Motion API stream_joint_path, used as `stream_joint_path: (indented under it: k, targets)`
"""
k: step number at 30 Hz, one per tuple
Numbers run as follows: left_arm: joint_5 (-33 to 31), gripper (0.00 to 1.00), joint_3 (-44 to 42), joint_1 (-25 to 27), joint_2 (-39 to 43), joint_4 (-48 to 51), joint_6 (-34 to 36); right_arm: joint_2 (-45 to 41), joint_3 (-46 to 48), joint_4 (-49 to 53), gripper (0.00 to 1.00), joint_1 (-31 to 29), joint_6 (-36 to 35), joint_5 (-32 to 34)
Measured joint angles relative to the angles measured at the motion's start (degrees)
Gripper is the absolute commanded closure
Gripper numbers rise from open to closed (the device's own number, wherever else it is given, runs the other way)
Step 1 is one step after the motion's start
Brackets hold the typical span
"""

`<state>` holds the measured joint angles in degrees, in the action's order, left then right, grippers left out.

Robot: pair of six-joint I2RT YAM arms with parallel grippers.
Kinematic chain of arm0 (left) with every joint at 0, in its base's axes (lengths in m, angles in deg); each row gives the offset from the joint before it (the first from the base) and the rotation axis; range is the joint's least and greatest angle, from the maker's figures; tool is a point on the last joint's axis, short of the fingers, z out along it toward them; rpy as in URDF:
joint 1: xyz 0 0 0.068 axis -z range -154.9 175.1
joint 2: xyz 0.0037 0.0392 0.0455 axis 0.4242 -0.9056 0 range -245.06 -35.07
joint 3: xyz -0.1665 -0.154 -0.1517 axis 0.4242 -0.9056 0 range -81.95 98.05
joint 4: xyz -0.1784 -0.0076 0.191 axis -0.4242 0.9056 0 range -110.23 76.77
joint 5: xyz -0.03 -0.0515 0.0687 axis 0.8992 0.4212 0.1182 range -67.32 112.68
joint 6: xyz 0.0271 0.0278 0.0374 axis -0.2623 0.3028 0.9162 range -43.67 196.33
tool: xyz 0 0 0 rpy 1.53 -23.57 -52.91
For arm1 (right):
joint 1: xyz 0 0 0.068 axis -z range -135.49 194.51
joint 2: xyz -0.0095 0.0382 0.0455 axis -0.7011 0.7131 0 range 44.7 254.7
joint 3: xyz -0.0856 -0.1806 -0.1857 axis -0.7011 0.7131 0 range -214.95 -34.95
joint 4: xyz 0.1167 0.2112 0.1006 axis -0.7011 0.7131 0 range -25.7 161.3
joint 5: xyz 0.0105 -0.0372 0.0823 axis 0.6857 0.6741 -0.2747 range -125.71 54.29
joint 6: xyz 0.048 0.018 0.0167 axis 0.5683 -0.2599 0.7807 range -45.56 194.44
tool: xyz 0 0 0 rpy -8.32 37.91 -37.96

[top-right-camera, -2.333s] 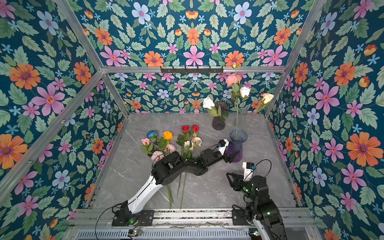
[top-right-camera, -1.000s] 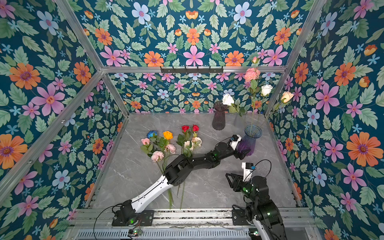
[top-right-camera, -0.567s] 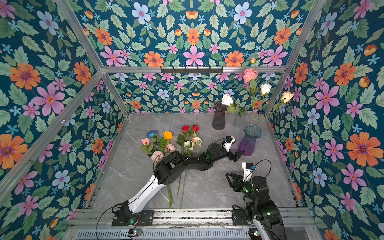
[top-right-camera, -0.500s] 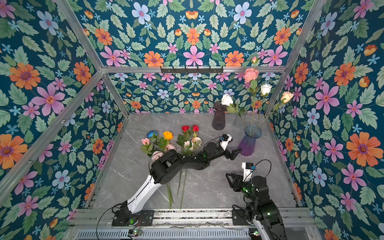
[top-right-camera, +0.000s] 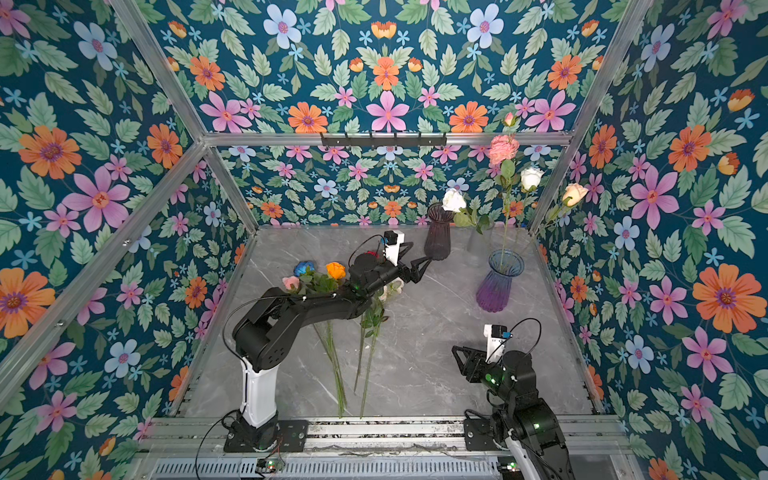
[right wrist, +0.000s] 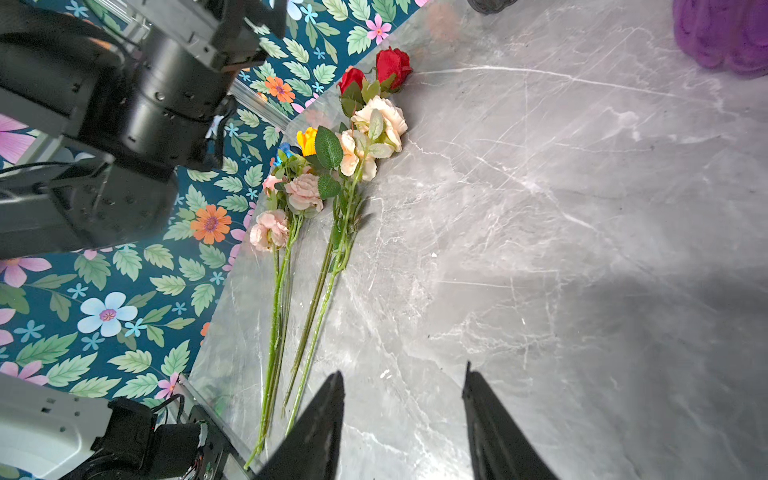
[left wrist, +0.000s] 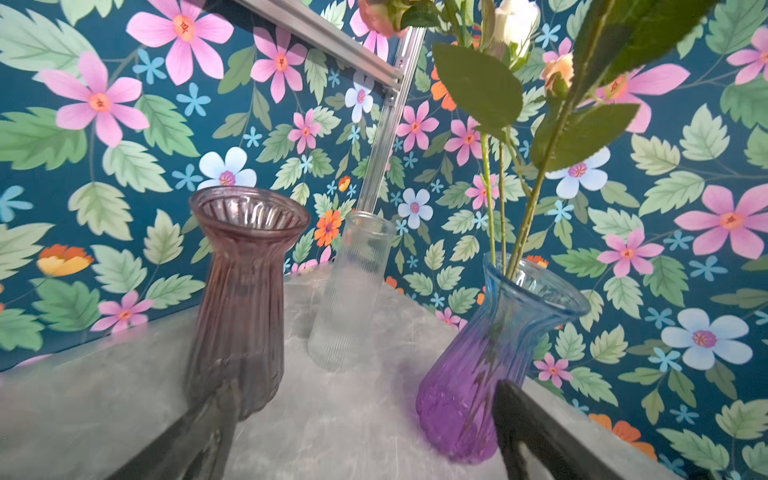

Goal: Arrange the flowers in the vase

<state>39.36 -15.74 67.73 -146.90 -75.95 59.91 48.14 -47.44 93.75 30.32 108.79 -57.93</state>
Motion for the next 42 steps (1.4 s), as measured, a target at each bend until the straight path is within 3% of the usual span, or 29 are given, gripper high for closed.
stream_joint_path:
  k: [2, 6, 11, 18, 22, 26, 31, 36, 42]
  targets:
    - [0.11, 0.01, -2.97, 0.13, 3.10, 1.25, 0.35, 3.10, -0.15, -0.52, 0.52, -0.04, -0.04, 0.02]
    - [-0.74, 0.20, 2.71, -0.55, 4.04, 10.43, 0.74, 8.66, -0.79, -2.14, 0.52, -0.50, -0.13, 0.02]
    - [-1.81, 0.15, 22.08, -2.10, -2.58, 26.25, -0.09, 6.62, -0.76, -2.56, 0.52, -0.79, -0.20, 0.35]
    - [-3.58, 0.17, 46.07, -4.17, -14.29, 45.90, -7.04, 1.81, -0.33, -1.92, 0.51, -0.92, -0.02, 1.46]
    - [-2.08, 0.20, 50.18, -5.90, -17.29, 47.52, -12.85, 2.16, -0.31, -1.70, 0.51, -0.96, -0.02, 1.55]
    - [-0.17, 0.17, 36.52, -6.51, -11.45, 42.69, -16.57, 7.15, -0.55, -2.97, 0.52, -1.01, -0.04, 1.75]
    - [0.17, 0.16, 4.15, -6.36, 8.17, 30.27, -15.47, 29.20, -5.92, -11.17, 0.53, -5.03, -0.13, 3.23]
    - [-2.14, 0.16, -24.46, -6.49, 28.92, 19.65, -12.57, 60.37, -31.43, -14.69, 0.53, -21.35, -6.40, 13.79]
    - [-5.29, 0.15, -46.03, -6.36, 49.00, 16.65, -11.76, 88.11, -60.43, -10.05, 0.54, -24.00, -10.67, 27.43]
